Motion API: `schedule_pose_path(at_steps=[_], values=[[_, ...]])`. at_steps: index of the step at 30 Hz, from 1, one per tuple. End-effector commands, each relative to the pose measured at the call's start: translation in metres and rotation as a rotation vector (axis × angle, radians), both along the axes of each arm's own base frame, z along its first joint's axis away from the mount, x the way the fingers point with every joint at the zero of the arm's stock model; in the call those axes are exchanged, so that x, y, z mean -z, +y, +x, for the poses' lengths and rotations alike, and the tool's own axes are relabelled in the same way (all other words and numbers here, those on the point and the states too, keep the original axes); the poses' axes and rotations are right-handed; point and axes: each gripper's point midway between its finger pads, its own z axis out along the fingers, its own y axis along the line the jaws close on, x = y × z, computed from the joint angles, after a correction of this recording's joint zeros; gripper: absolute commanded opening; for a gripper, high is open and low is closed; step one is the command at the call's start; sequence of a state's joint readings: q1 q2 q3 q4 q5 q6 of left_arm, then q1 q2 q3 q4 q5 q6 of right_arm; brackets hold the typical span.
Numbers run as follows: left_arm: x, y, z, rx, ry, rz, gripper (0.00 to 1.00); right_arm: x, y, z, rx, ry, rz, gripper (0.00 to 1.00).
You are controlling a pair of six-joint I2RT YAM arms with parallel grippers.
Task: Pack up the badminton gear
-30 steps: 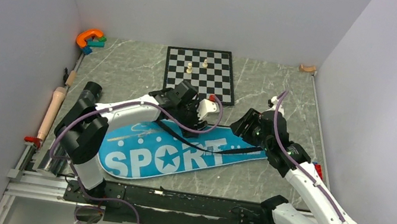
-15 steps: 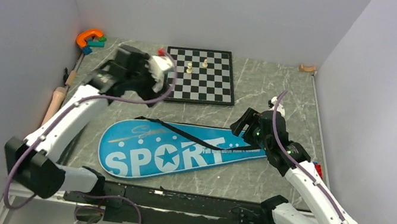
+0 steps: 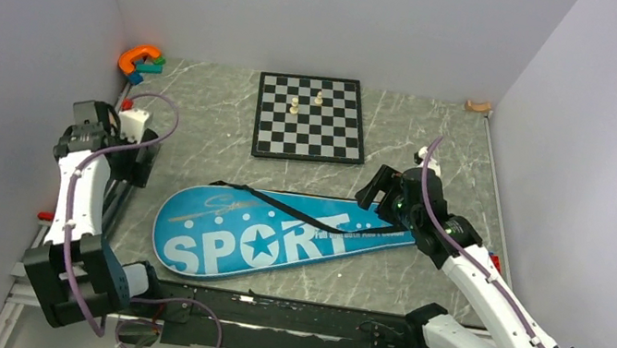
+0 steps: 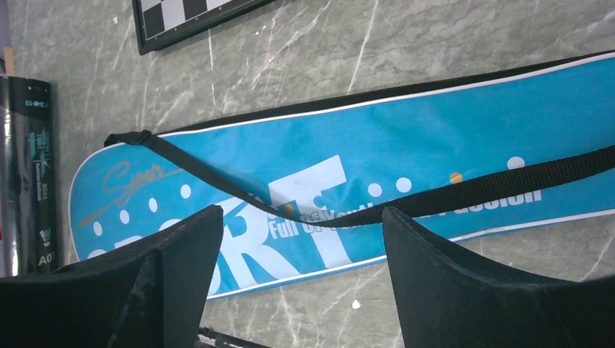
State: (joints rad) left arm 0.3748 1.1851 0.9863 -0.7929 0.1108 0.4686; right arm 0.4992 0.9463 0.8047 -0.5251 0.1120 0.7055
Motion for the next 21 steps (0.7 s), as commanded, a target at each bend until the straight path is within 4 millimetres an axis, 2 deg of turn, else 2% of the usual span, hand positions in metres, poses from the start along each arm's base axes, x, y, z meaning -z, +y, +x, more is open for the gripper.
schedule_pose_path(at_steps=[1,3,8,14,17,21], values=[[0.008,0.020,-0.017,0.013,-0.010,0.007,0.99,-0.025,0.004,0.002,-0.023,-0.049,0.020,0.84],[0.016,0.030,-0.024,0.004,0.005,-0.018,1.00,-0.028,0.003,0.001,-0.020,-0.054,0.022,0.84],[0.042,0.042,-0.034,0.014,0.068,-0.071,0.99,-0.032,0.001,0.000,-0.013,-0.062,0.027,0.83],[0.080,0.045,-0.044,0.056,0.146,-0.123,0.99,-0.035,0.001,-0.001,-0.011,-0.064,0.030,0.80],[0.094,0.047,-0.047,0.066,0.177,-0.139,0.87,-0.040,0.001,0.001,-0.014,-0.062,0.020,0.78],[0.102,0.044,-0.048,0.087,0.187,-0.159,0.68,-0.050,0.002,0.006,-0.013,-0.070,0.013,0.74]])
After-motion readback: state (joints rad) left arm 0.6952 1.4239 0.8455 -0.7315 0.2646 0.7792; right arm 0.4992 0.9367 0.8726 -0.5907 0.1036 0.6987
